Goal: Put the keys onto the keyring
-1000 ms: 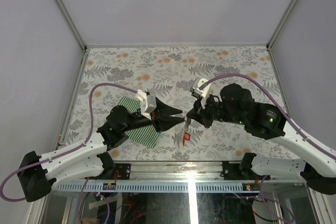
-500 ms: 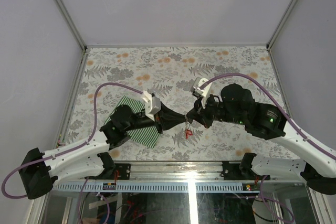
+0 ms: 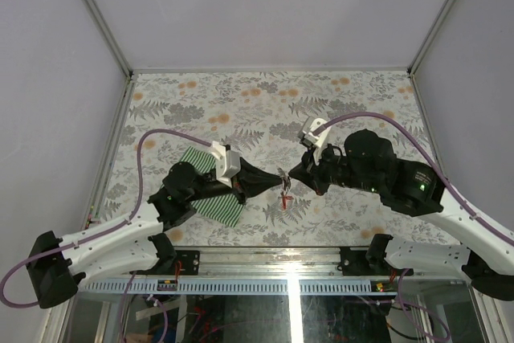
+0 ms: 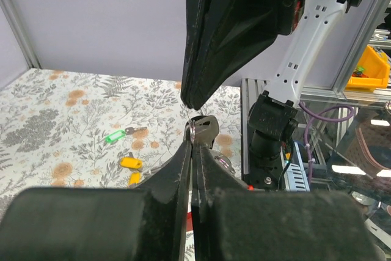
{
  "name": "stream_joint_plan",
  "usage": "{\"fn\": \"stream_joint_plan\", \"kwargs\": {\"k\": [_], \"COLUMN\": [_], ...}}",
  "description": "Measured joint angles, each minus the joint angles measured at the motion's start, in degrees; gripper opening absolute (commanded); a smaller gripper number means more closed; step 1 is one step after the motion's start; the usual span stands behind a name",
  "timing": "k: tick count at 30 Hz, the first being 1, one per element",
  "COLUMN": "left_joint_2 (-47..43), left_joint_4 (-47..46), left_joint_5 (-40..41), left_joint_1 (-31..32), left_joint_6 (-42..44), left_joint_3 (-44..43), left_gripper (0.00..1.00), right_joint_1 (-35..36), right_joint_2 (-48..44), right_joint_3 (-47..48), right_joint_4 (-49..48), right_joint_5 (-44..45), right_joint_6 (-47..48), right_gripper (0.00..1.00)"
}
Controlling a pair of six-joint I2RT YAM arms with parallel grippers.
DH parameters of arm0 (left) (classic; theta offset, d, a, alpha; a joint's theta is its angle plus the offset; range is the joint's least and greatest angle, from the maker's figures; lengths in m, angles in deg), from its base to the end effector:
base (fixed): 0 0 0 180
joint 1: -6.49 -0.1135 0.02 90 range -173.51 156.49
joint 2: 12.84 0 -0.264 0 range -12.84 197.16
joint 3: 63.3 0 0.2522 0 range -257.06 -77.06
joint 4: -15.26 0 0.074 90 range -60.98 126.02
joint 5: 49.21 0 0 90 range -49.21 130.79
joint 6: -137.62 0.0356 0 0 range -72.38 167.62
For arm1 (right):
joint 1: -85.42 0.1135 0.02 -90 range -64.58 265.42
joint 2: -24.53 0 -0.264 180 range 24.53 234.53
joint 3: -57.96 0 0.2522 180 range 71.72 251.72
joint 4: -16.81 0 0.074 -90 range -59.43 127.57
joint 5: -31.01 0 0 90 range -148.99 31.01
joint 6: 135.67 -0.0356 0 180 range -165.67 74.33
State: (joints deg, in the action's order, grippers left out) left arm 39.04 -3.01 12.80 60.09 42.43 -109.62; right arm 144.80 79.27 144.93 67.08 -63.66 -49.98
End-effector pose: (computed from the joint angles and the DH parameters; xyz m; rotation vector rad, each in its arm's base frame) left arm 0.1117 -0.1797 0.3200 0.9809 1.1080 -1.1740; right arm 0.0918 0.1607 0.4297 -0.9632 1.7212 0.8235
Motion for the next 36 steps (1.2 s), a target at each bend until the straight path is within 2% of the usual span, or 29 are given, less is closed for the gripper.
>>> {"fn": "stream_joint_plan", "kwargs": {"k": [11, 36], "left_joint_2": [-1.8, -2.9], "left_joint_4": [-0.1, -0.6], "left_joint_5": [-0.1, -3.2], "left_joint_1": [0.0, 0.0], "left_joint_6": [1.4, 2.5], "left_joint_3": [0.6, 1.8], "left_gripper": [0.00, 0.00], "right_joint_1": [0.3, 0.3], "right_joint_2": [-0.8, -0.4], "right_joint_3": [-1.6, -4.6], "right_joint_4": [0.2, -2.6], "right_joint_5": [2.8, 0.1], "right_joint_6": [-1.3, -3.3], "right_gripper": [0.00, 0.00]}}
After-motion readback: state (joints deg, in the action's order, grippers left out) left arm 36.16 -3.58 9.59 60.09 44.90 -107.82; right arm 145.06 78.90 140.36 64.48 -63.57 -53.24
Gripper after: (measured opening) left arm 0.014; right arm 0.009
